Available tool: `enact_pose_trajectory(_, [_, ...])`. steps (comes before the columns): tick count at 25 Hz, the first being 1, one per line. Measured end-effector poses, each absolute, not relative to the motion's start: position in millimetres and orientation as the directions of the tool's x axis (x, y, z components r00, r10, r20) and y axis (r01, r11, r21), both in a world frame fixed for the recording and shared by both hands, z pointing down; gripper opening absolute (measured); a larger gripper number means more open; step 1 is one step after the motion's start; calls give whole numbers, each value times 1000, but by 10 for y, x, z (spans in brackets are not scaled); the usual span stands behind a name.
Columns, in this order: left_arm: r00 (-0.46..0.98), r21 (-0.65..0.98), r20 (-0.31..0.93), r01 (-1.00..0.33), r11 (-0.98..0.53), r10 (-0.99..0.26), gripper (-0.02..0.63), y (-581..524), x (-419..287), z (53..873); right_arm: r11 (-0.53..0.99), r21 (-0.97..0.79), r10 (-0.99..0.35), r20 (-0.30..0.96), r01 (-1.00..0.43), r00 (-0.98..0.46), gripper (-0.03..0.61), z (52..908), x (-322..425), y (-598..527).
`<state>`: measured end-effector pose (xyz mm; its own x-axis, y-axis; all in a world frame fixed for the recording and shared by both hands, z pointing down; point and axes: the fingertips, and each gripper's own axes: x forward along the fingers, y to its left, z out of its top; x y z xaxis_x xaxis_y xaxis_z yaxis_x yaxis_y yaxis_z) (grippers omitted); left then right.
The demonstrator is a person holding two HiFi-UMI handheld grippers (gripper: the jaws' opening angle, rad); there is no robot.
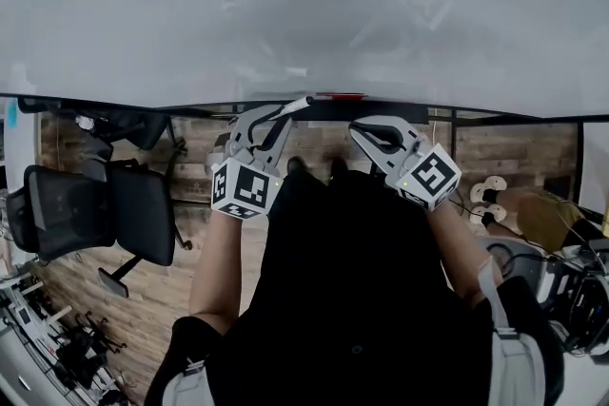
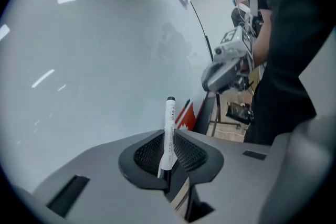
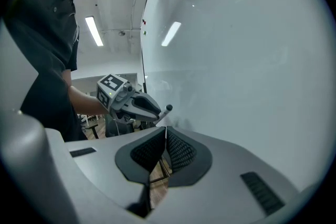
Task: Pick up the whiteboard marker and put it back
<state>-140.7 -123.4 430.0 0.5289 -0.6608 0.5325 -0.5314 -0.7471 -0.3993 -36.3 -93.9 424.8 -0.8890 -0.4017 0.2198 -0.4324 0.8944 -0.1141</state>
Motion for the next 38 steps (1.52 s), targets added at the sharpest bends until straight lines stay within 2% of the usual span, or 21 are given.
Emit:
enact_pose_trajectory(5, [620,-332,361,-613,-717,-697,69,-1177,-1495,3744,915,-96,-369,200,-393,-908,23,4198,-521,-1021])
enact_pose_trajectory(8, [659,-170,226,-698,-695,-717,69,-1147,-1560,3443,923,-87,-353,190,-374,-916,23,4165,-577,-1080])
enact_pose_trajectory(10, [652,-78,184,-737,-672,-736,69,-1103,-1634,3329,927,-81,-347,178,-366,-921,23,4116,-610,-1113])
enact_pose_trajectory(13, [657,7,130,-750,-662,-743,69,-1011,-1703,3239,929,-70,-348,161,-362,-924,23,4027,-629,-1142])
enact_pose_trajectory(17, [668,162,-10,-733,-661,-744,69,-843,-1778,3152,932,-69,-345,137,-357,-928,22,3953,-649,-1132])
enact_pose_trajectory(24, [663,206,-29,-729,-653,-748,69,-769,-1864,3435,933,-71,-346,90,-353,-934,22,3844,-702,-1145])
enact_pose_trajectory(38, [698,223,-20,-695,-684,-716,69,-718,-1679,3614,928,-75,-358,95,-366,-929,23,3883,-643,-1127])
